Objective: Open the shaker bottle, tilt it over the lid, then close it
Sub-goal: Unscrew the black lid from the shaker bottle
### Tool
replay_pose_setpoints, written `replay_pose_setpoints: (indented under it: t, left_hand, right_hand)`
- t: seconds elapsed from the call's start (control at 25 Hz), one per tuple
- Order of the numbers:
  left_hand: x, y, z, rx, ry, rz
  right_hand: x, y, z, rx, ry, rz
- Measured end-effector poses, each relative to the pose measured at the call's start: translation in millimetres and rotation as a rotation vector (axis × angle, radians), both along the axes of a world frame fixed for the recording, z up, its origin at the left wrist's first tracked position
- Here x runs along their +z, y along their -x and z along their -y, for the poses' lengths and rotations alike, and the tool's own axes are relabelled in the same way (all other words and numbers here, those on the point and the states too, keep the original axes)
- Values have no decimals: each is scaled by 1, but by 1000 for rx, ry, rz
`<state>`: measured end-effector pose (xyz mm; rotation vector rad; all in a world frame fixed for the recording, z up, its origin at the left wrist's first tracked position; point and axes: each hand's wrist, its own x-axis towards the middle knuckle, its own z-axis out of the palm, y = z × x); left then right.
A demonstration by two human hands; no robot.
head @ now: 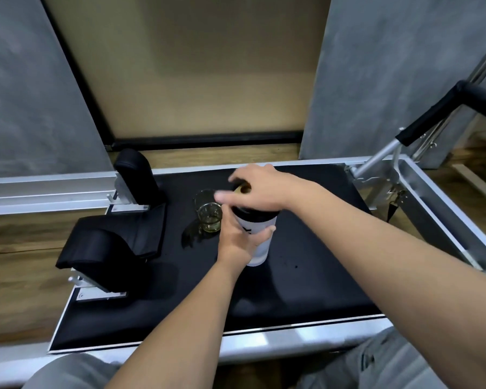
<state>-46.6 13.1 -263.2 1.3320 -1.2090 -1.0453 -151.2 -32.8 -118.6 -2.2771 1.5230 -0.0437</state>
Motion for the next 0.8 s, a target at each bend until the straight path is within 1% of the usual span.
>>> replay_pose_setpoints:
  t: [0.04, 0.08, 0.16, 0.2, 0.24, 0.28, 0.32, 0.36, 0.4, 0.44, 0.48, 0.52, 0.56, 0.6, 0.64, 0.68, 0.72, 0.8]
  left_hand:
    - [2, 2, -2, 16, -9, 8]
    - [3, 3, -4, 20, -24, -8]
    - [9, 7, -7, -31, -73, -117]
    - [13, 7, -6, -55, -97, -250]
    - [17, 6, -4, -33, -164, -449]
    - [22, 6, -1, 0, -255, -690]
    - [26, 4, -2, 26, -309, -817]
    - [25, 3, -2, 33, -320, -841]
    - [22, 1, -2, 12, -293, -787]
    - [17, 0, -3, -1, -226, -639]
    - [12, 1, -4, -7, -139, -390]
    - [7, 2, -5, -11, -100, -174]
    - [1, 5, -6, 6, -82, -12]
    - [-4, 6, -5, 11, -67, 22]
    - [-6, 6, -4, 7, -59, -10]
    - [-7, 6, -3, -8, -54, -36]
    - [-5, 6, -4, -7, -53, -47]
    - [2, 6, -6, -28, -106, -110]
  right_hand:
    - [4, -10, 0, -130, -40, 44]
    - [6, -20, 0, -222, -62, 6]
    - [2, -35, -4, -316, -106, -191]
    - [-1, -40, -7, -324, -101, -272]
    - [-5, -43, -8, -298, -64, -314]
    - [-7, -43, -10, -221, 1, -321]
    - [-7, -39, -11, -104, 67, -292]
    - [-6, -32, -11, 37, 119, -254]
    - [-7, -23, -10, 155, 133, -209]
    - [-4, -14, -10, 207, 104, -144]
    - [-4, -7, -7, 184, 38, -58]
    - [-2, -3, -5, 114, -58, 39]
    - [0, -2, -1, 16, -140, 124]
    - [3, -4, 2, -92, -176, 164]
    - [7, -10, 3, -195, -179, 154]
    - [13, -17, 2, -287, -156, 89]
    - [18, -23, 0, -353, -117, -16]
    - [21, -33, -7, -395, -62, -260]
